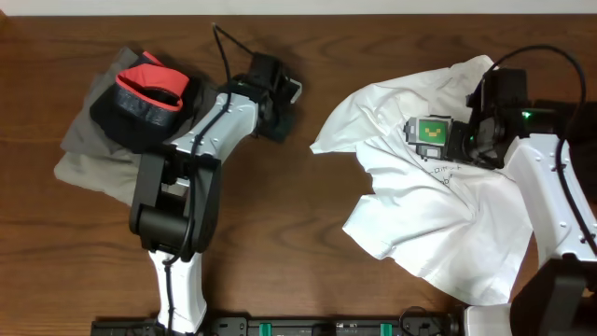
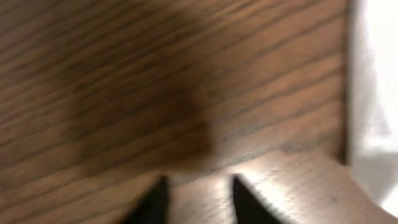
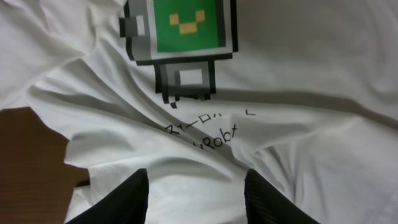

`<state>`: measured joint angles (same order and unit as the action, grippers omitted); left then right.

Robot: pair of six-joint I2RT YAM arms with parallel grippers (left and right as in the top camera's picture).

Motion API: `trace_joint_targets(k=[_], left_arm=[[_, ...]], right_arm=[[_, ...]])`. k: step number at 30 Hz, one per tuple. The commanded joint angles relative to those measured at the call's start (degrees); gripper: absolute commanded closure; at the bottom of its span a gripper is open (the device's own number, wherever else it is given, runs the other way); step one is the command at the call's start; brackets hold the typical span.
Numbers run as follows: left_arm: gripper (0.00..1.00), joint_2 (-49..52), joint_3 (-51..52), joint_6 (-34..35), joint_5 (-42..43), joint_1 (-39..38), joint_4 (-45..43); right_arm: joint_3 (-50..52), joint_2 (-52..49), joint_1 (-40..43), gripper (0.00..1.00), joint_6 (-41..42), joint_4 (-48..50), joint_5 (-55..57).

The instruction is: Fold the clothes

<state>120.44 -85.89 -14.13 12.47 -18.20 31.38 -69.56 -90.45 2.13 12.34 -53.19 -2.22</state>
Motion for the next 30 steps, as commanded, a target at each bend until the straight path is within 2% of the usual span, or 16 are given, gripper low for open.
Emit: trace_joint_targets(k=[1, 2, 6, 14, 15, 16, 17, 19, 22, 26, 30], left_arm=[[0.45, 0.1, -0.3, -0.9, 8.4, -2.6, 0.0], [0.40, 0.1, -0.3, -0.9, 9.3, -3.4, -0.2], [0.33, 0.1, -0.3, -3.8, 10.0, -7.1, -1.5], [0.35, 2.5, -0.3, -6.8, 4.8, -11.5, -2.6], [0.38, 3.2, -0.3, -7.3, 4.8, -11.7, -2.6], [0.46, 3.9, -0.3, -7.8, 4.8, -11.7, -2.6], [0.59, 4.5, -0.3, -7.9, 4.4, -11.6, -2.6], [0.92, 4.8, -0.3, -7.8, 2.1, -11.3, -2.8], [0.94, 4.1, -0.7, -3.2, -4.8, -10.4, -3.2], [0.94, 1.1, -1.1, 6.2, -18.4, -7.7, -2.9], [0.94, -2.6, -1.1, 8.8, -22.6, -3.7, 0.3]], right_arm=[[1.3, -1.8, 0.0, 0.52, -0.6, 0.3, -1.1], [1.3, -2.0, 0.0, 0.52, -0.6, 0.3, -1.1], [1.3, -2.1, 0.0, 0.52, -0.6, 0.4, -1.1], [1.3, -2.1, 0.1, 0.52, -0.6, 0.5, -1.1], [1.3, -2.1, 0.1, 0.52, -0.6, 0.5, -1.1], [1.3, -2.1, 0.0, 0.52, -0.6, 0.5, -1.1], [1.3, -2.1, 0.0, 0.52, -0.6, 0.4, -1.1], [1.3, -2.1, 0.0, 0.53, -0.6, 0.4, -1.1], [1.3, -2.1, 0.0, 0.52, -0.6, 0.5, -1.1], [1.8, -2.2, 0.0, 0.50, -0.6, 1.1, -1.1], [3.2, -2.6, 0.1, 0.48, -0.6, 2.6, -1.1]])
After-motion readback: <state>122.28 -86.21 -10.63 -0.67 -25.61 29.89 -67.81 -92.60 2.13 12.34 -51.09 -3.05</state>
